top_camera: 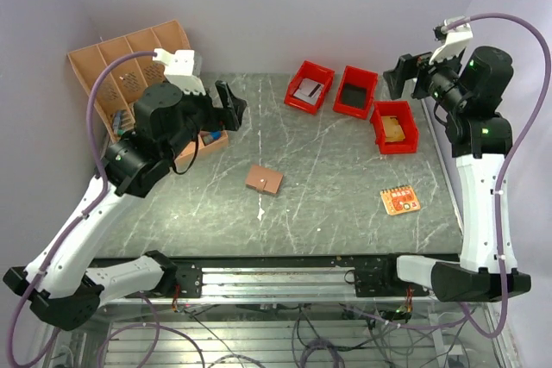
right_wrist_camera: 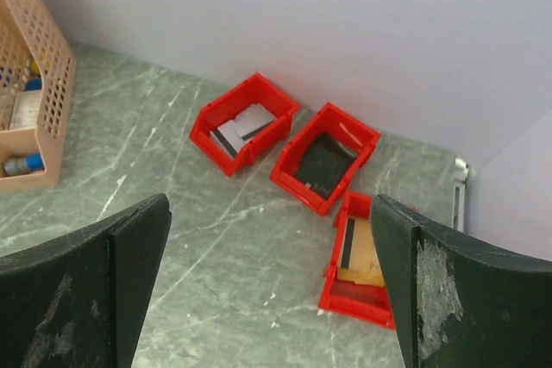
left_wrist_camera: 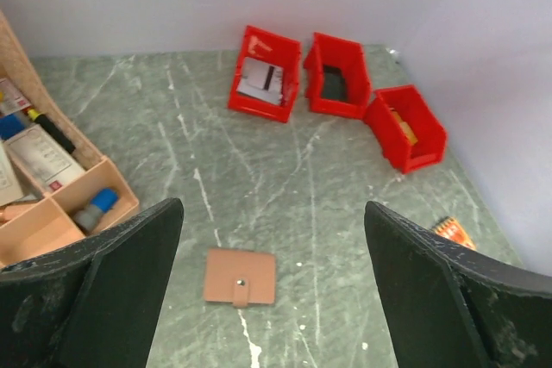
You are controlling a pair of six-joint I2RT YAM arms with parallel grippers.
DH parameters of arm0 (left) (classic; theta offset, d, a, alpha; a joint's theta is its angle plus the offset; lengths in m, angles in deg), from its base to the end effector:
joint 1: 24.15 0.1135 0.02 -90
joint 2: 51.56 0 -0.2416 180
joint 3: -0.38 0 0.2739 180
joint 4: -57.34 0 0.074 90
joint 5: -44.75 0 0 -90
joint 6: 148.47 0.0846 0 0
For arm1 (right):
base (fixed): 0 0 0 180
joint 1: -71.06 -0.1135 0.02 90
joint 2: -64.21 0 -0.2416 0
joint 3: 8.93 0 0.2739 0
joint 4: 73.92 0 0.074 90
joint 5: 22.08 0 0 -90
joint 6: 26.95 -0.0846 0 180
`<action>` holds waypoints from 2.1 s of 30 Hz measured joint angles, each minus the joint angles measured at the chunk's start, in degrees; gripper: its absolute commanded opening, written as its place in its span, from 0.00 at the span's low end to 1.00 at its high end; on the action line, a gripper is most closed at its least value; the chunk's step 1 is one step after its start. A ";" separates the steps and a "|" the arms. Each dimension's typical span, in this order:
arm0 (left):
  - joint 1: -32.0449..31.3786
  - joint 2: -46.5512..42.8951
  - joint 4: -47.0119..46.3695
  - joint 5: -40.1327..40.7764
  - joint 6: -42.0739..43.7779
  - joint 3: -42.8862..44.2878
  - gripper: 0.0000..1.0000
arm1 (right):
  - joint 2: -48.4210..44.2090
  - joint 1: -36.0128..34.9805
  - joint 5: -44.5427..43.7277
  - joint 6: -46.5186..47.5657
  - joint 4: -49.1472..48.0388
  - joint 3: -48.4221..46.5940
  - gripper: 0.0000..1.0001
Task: Put the credit cards into the card holder
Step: Open the card holder at the center of the board.
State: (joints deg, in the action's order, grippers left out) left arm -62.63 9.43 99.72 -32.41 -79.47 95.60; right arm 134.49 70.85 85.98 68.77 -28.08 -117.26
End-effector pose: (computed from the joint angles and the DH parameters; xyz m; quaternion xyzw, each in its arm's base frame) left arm 0.2342 -0.1621 0.4567 0.0417 0.7532 -0.2496 0.6071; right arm 0.3071 0.0274 0.4888 -0.1415 0.7378 0.0869 0.6542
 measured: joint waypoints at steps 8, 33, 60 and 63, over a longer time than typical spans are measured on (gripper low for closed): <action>11.08 1.22 -4.74 -6.29 -0.46 -8.66 0.95 | 0.00 7.17 3.93 -2.84 -4.13 9.55 1.00; -6.54 -0.13 -37.51 -11.74 -22.75 -53.11 0.98 | 4.76 0.17 42.14 8.76 -20.11 43.69 0.99; -6.32 28.94 -10.97 0.28 -9.70 -23.52 0.58 | 22.84 -15.65 32.00 4.63 -20.92 38.60 0.89; -7.13 32.46 -8.31 1.38 -7.98 -21.99 0.55 | 23.54 -15.65 31.56 5.14 -20.37 37.29 0.89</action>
State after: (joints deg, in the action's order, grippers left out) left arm -69.76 41.89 91.42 -31.04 -87.44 73.61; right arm 158.03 55.21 117.54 73.91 -48.45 -79.97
